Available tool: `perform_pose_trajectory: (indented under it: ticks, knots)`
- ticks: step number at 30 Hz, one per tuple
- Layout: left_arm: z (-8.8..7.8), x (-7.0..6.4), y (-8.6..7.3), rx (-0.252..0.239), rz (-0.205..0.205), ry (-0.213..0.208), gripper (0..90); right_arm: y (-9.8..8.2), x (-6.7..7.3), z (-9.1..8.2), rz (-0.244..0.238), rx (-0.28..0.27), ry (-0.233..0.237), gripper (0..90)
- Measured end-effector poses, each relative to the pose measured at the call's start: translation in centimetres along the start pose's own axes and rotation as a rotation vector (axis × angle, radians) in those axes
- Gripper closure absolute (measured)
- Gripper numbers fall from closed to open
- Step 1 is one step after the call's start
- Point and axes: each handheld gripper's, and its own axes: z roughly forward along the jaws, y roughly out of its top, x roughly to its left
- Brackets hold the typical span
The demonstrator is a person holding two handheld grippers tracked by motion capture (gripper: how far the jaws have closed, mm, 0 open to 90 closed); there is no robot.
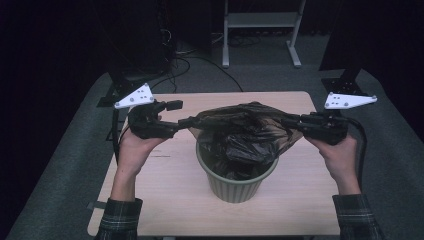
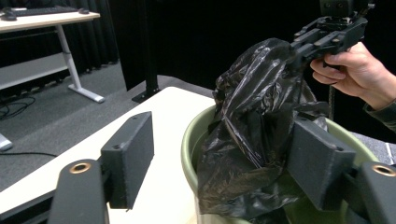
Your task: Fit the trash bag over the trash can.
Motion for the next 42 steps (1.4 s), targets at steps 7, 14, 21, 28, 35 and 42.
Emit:
perform_pose_trajectory:
  ticks: [7, 14, 21, 28, 35, 42]
  knots:
    - [-1.0, -0.1, 1.6, -0.048, 0.010, -0.014, 21.9, 0.8, -0.3, 0.7, 0.009, 0.011, -0.002, 89.9]
    - [-1.4, 0.0, 3.5, -0.104, 0.022, -0.029, 20.8, 0.8, -0.4, 1.1, 0.005, 0.037, -0.014, 89.9]
    - [2.1, 0.6, 3.3, -0.016, 0.020, -0.094, 22.2, 0.9, -0.4, 1.0, 0.005, 0.030, -0.005, 89.9]
    - [4.9, 1.7, 0.9, 0.105, -0.006, -0.170, 51.3, 0.8, -0.5, 1.1, 0.011, 0.037, 0.025, 89.8]
    - [6.7, 3.2, -0.4, 0.169, -0.029, -0.153, 89.6, 0.7, -1.5, 2.1, 0.053, 0.042, 0.045, 89.8]
    - [8.9, 6.1, -2.4, 0.162, -0.122, -0.096, 89.7, 0.2, -3.9, 4.2, 0.134, 0.063, 0.014, 89.8]
